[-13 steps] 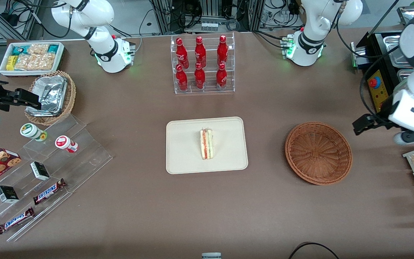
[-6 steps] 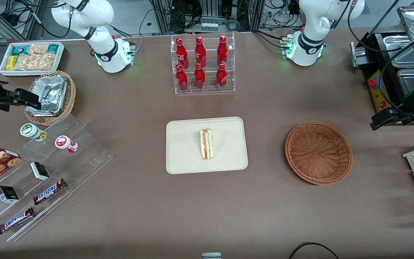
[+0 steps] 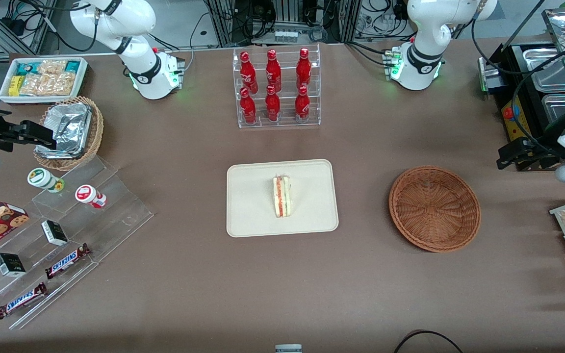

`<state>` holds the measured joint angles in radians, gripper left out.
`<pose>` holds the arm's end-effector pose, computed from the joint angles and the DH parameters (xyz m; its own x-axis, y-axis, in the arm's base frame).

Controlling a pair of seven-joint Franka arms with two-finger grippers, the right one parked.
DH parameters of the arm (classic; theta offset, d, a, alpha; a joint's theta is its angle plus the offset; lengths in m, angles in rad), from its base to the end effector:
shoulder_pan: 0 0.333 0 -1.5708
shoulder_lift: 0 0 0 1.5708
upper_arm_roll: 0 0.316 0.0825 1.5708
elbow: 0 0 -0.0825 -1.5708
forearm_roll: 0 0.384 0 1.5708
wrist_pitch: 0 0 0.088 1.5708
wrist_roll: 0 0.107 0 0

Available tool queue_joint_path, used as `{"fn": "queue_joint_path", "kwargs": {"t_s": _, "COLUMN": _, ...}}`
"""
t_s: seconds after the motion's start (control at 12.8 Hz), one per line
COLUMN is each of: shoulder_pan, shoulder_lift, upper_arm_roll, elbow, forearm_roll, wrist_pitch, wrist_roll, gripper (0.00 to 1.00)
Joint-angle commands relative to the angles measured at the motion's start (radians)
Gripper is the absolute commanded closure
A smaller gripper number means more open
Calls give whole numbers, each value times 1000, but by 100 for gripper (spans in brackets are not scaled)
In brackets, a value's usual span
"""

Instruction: Place sandwich from basket to tray

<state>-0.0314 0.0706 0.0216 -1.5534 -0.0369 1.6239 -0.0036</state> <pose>0.5803 -0.0099 0.5974 1.0000 -0.0043 -0.0002 -0.0043 -0.9994 0.0353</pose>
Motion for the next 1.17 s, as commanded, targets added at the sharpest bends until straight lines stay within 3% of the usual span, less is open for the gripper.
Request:
{"fn": "queue_joint_path", "kwargs": {"t_s": 0.0, "shoulder_pan": 16, "shoulder_lift": -58, "upper_arm_roll": -23, "elbow": -14, "forearm_roll": -9, "wrist_pitch": -61, "wrist_roll": 31, "gripper": 0}}
{"fn": "queue_joint_path", "kwargs": {"t_s": 0.47, "shoulder_pan": -22, "shoulder_lift": -161, "upper_arm_roll": -9, "elbow": -141, "forearm_roll": 8, "wrist_pitch": 6, "wrist_roll": 31, "gripper": 0}}
{"fn": "queue_joint_path", "kwargs": {"t_s": 1.09, "shoulder_pan": -44, "shoulder_lift": -106, "upper_arm_roll": 24, "elbow": -51, "forearm_roll": 19, "wrist_pitch": -9, "wrist_roll": 17, "gripper": 0}}
